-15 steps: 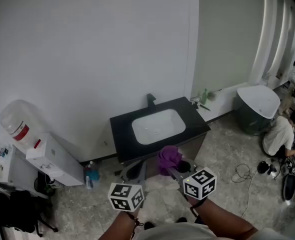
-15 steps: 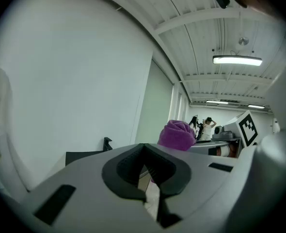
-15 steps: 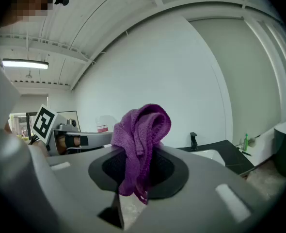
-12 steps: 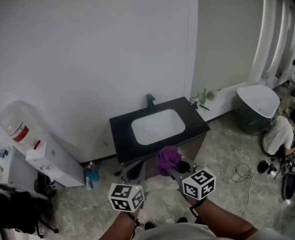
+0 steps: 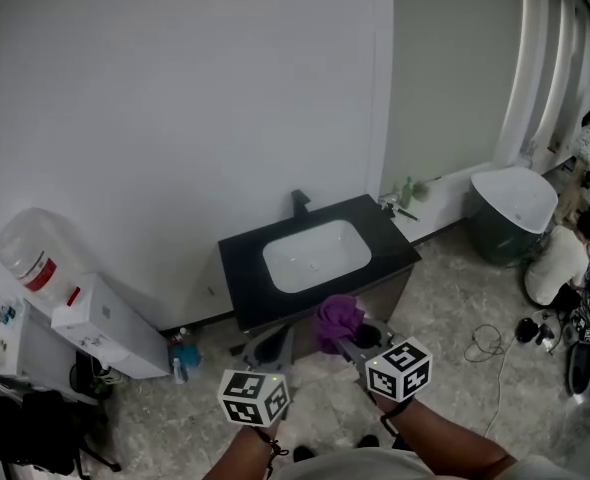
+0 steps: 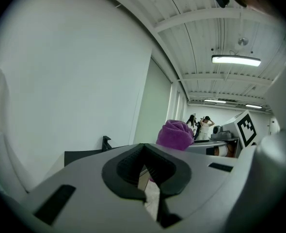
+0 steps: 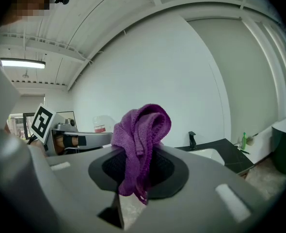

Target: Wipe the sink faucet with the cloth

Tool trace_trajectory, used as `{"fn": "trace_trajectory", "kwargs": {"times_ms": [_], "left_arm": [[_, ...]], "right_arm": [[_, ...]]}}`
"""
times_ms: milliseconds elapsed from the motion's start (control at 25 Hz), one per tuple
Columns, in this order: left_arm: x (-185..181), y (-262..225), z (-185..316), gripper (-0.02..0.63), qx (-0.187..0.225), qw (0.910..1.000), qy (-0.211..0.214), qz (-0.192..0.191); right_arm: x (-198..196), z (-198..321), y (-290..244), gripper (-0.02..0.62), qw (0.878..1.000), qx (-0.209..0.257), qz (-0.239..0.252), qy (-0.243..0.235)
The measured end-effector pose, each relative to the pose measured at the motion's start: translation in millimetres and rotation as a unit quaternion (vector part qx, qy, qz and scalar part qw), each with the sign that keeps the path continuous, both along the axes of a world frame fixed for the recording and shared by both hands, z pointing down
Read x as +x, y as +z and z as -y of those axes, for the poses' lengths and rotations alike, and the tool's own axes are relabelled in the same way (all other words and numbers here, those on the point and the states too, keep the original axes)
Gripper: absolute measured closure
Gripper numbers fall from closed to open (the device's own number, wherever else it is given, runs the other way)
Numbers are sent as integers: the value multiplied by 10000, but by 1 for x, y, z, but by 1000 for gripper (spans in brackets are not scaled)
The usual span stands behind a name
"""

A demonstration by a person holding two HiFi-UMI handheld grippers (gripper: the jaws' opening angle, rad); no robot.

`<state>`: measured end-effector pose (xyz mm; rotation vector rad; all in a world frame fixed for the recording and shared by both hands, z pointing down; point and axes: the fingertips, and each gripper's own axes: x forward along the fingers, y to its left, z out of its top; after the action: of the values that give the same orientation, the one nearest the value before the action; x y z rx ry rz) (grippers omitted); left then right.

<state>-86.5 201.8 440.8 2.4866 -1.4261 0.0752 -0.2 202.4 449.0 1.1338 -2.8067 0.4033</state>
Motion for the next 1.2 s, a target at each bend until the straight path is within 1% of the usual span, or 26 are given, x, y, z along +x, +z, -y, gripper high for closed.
{"fn": "trace_trajectory", "kwargs": {"times_ms": [200, 400, 560, 720, 920, 1080, 1200], "left_arm": [[-8, 0, 4, 599, 9, 9999, 127, -11], [-32, -2, 9, 599, 29, 9995, 302, 5], [-45, 1, 28, 598, 18, 9992, 388, -12], [-39, 8, 55, 600, -27, 9985, 548, -27], [-36, 26, 118, 598, -92, 9989, 462, 3], [-26, 44, 199, 598, -138, 9994, 313, 17], [-7, 49, 268, 600, -261, 9995, 162, 0]], "right_arm": [[-9, 4, 0, 511, 9999, 2, 31, 95], [-33, 4, -3, 511, 9998, 53, 28, 202], [-42, 17, -2, 510, 9995, 71, 38, 319], [-42, 44, 8, 511, 9995, -31, -16, 310], [-41, 115, 28, 511, 9999, -108, 65, 117], [-33, 203, 50, 511, 9994, -244, 185, -159], [-16, 278, 56, 511, 9984, -413, 210, -317]]}}
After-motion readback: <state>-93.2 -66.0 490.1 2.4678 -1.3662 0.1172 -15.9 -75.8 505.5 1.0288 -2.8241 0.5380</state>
